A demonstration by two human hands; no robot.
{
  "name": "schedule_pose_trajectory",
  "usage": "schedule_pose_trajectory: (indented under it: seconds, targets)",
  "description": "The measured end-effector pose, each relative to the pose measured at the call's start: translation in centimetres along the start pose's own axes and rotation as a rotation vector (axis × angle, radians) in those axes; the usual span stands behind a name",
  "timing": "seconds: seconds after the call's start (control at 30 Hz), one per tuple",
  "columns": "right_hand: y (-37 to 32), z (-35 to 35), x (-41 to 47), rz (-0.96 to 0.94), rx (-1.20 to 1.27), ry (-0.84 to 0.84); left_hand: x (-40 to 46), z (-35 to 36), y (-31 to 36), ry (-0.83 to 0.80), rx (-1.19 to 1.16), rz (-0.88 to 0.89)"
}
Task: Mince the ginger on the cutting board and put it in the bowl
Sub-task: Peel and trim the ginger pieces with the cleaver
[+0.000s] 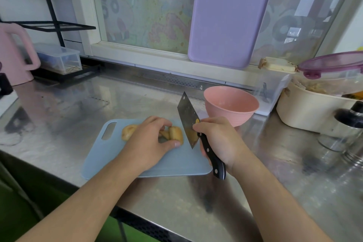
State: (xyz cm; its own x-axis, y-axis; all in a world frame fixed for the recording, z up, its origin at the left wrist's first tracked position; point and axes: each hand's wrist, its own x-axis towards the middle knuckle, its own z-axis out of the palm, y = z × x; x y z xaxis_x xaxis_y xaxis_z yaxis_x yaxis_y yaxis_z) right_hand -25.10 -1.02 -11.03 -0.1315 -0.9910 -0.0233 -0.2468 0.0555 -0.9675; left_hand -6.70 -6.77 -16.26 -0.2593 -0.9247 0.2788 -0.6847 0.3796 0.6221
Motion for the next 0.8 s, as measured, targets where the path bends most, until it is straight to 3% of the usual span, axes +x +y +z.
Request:
schedule_pose_trajectory:
  seconds: [0.1,0.27,0.53,0.8]
  targets:
    - [0.1,0.2,0.0,0.007,-0.041,-0.016,-0.3,-0.1,-0.2,0.018,0.013,0.010]
    - [0.3,0.5,0.2,0.010,-0.056,-0.024,0.5,-0.2,-0.5,-0.028,0.243,0.044]
    - [0.4,0.4,0.2,0.011,-0.076,-0.022,0.3,-1.2,0.1,-0.045,0.339,0.013]
    - [0.4,0.6,0.1,0.002,-0.078,-0.018,0.0,-0.9,1.4,-0.004,0.344,-0.129]
